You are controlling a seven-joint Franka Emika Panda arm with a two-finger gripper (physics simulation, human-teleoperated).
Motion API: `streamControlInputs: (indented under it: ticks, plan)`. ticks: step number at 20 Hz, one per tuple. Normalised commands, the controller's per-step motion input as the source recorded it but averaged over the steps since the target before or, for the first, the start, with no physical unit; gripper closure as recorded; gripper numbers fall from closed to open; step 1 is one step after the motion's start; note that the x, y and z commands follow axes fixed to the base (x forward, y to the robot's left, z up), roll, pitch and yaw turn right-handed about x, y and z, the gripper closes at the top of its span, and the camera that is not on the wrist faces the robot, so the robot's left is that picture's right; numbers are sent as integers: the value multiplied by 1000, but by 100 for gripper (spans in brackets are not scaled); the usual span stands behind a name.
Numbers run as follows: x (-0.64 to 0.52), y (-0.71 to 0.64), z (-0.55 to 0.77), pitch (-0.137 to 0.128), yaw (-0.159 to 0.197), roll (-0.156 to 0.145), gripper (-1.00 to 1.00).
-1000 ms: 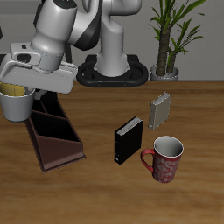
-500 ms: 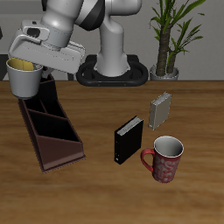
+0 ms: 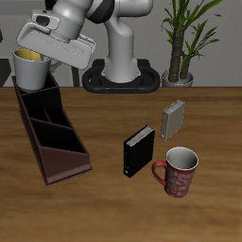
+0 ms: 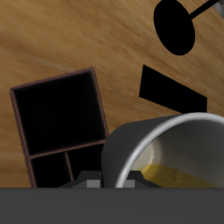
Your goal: Place the white-yellow mug into the right desk caddy's right compartment and place the black book into the right desk caddy's back compartment
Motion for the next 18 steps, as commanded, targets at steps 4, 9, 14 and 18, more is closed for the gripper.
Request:
streamControlInputs:
  ticks: [4,9,14,18]
  plan:
    - [-332,172,-1,11,-134,-65,100]
    - [-301,257,-31,-83,-8,-16,100]
    - [-304,223,-79,-50,-17,22,100]
    - [-272,66,-45,-22,-22,0,100]
